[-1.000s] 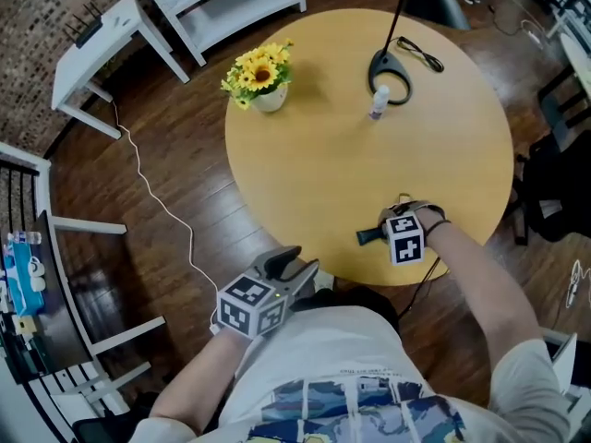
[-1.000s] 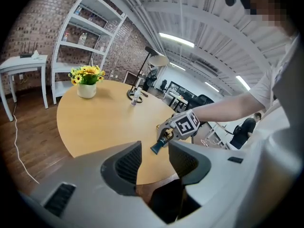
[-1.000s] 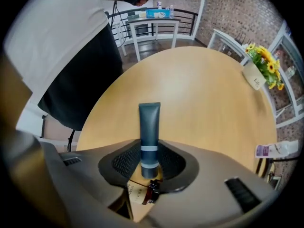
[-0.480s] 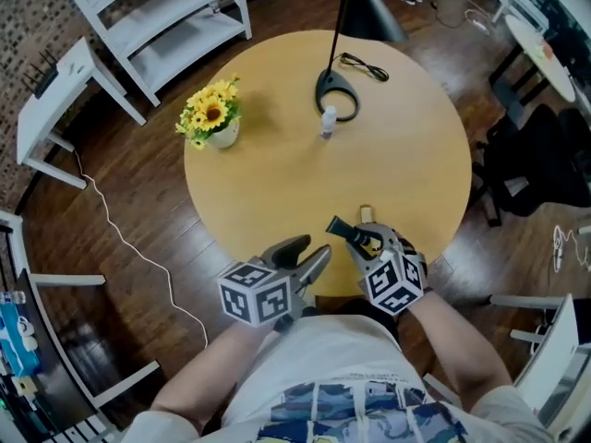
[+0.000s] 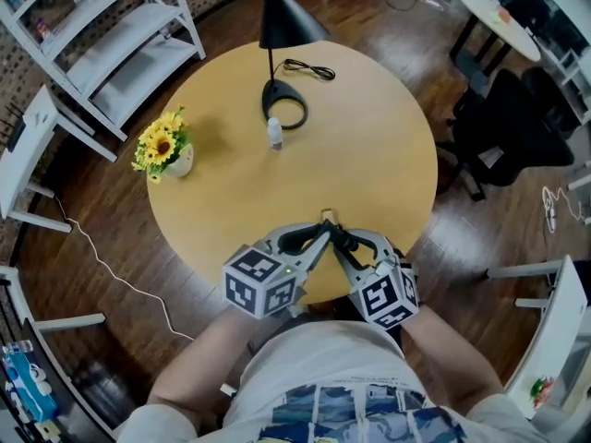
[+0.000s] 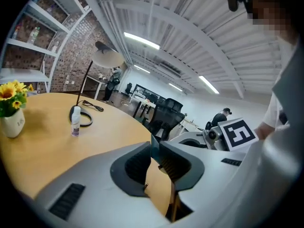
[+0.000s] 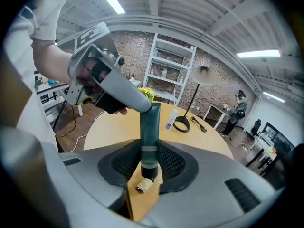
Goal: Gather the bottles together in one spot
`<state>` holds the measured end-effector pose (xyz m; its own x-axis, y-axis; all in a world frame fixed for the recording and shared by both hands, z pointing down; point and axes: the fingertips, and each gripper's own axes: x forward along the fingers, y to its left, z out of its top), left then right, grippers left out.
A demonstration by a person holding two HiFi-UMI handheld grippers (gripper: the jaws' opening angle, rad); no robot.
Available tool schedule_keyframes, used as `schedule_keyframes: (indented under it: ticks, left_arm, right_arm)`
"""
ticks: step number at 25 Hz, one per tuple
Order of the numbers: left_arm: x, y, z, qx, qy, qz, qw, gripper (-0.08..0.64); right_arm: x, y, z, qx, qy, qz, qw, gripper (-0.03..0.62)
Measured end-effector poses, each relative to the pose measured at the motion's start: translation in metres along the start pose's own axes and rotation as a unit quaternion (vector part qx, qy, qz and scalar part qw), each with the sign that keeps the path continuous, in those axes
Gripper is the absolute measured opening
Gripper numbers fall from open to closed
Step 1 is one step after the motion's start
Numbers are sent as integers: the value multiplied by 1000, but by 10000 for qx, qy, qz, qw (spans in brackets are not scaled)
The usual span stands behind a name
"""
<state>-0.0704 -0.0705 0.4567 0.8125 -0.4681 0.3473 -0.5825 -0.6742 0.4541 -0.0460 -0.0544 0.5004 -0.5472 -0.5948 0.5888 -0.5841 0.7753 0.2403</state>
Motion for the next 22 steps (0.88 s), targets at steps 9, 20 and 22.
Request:
schedule_keyframes:
  ticks: [9, 20, 22]
  left_arm:
    - [57, -19, 34, 743, 344, 129, 9966, 35]
    - [112, 81, 93, 1089, 315, 1676, 9793, 34]
    - [123, 106, 97, 1040, 273, 1990, 9741, 34]
  right_arm:
    - [-9, -58, -19, 198, -415, 334, 9984, 142]
    - [-29, -137, -78, 915, -352, 615, 9933, 218]
    - [-35, -151, -90, 1047, -322, 610, 9921, 218]
